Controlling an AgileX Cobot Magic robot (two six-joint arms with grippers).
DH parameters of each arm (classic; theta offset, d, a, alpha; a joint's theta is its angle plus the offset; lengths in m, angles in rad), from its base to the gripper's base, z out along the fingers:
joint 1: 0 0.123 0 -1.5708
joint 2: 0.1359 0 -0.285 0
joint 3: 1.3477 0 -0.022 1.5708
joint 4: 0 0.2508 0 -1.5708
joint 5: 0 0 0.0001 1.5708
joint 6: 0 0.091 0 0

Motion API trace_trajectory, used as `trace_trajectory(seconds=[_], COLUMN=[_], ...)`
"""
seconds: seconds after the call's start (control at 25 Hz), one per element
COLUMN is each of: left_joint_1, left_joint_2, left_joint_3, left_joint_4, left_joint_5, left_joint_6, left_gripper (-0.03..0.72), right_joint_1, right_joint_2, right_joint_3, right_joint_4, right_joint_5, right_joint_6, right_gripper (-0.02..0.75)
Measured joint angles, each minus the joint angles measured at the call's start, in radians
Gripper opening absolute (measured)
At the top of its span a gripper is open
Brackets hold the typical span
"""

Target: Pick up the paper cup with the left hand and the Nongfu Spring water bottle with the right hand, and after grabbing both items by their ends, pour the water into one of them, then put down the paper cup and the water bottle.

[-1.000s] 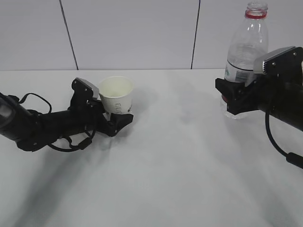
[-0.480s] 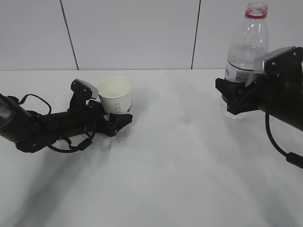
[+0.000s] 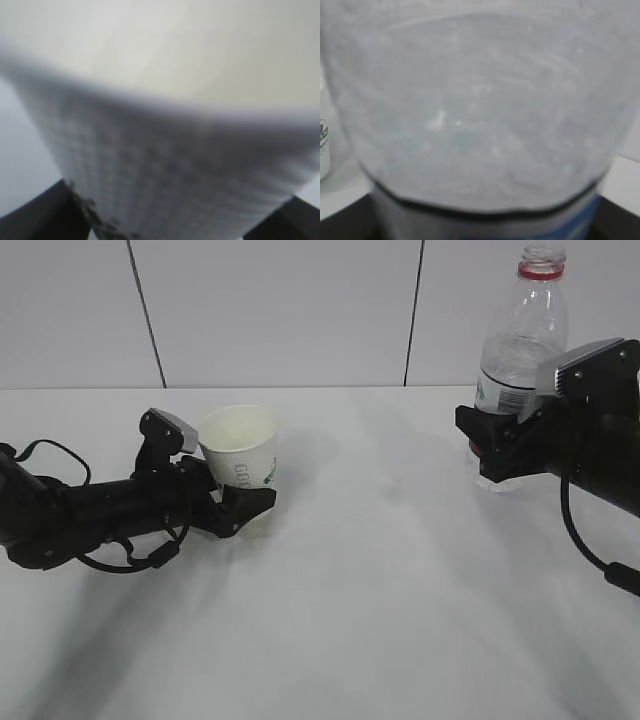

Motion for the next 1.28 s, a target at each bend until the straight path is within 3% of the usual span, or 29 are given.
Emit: trace_trajectory(seconds=[0.68,1.28], left_joint_1=[0.045,0.045], left_joint_2=[-0.253,-0.419], left_joint_3=[0.162,0.187], left_joint_4=[0.101,0.345], left_joint_5=[0.029,-0.013], left_joint_6=[-0.031,-0.254], left_gripper=[0.588,0.587], right_joint_1=[0.000,0.000], right_joint_2=[-0.005,-0.128], right_joint_3=[0.000,0.049], right_joint_4=[-0.033,-0.124], right_joint_5=[0.006,0.076], right_joint_6=[0.004,0.082], right_gripper=[0.496,0.495])
